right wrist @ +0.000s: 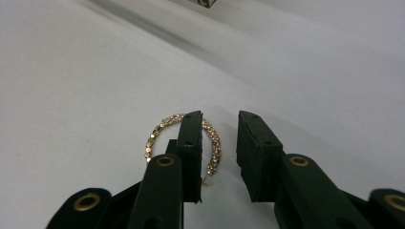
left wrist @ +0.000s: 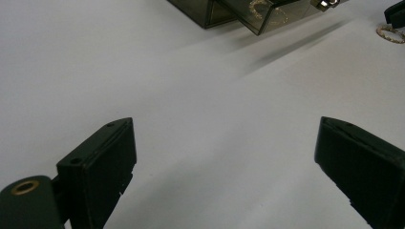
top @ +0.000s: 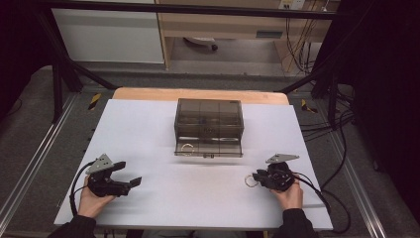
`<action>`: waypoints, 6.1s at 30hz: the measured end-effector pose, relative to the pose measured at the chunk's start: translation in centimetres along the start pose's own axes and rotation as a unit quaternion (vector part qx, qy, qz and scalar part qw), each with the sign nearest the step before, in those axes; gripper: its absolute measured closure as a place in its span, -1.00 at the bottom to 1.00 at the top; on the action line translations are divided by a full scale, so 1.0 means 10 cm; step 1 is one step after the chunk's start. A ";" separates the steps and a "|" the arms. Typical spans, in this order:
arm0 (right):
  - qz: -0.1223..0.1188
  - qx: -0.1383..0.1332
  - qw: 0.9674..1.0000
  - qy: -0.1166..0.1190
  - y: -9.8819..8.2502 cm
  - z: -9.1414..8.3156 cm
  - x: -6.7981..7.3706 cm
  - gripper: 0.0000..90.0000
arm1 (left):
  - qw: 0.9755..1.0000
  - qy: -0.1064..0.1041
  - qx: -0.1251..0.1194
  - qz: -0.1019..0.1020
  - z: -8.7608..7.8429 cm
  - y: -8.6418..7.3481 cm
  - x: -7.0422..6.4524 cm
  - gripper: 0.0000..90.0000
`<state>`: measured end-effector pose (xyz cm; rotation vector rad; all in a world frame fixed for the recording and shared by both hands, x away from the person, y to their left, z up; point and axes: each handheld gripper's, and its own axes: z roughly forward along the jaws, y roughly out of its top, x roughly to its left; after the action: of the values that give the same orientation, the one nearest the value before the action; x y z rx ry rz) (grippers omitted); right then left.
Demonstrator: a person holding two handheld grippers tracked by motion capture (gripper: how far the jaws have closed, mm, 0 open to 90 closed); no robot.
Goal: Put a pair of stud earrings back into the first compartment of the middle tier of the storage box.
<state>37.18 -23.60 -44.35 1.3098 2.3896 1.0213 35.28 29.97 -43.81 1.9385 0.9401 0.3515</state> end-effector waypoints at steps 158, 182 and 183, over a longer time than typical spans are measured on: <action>-0.047 -0.093 0.994 0.041 1.60 0.82 1.11 0.93 | 1.000 0.001 0.001 0.001 0.00 -0.01 0.01 -0.84; -0.055 -0.084 0.994 0.039 1.53 1.08 1.12 0.77 | 1.000 0.002 0.001 0.001 0.00 -0.01 0.02 -0.84; -0.058 -0.086 0.994 0.039 1.53 1.05 1.13 0.72 | 1.000 0.002 0.001 0.001 0.00 -0.01 0.02 -0.84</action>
<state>45.92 -4.09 -40.38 1.0796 2.3407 1.2326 35.32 30.12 -43.86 1.9406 0.9409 0.3553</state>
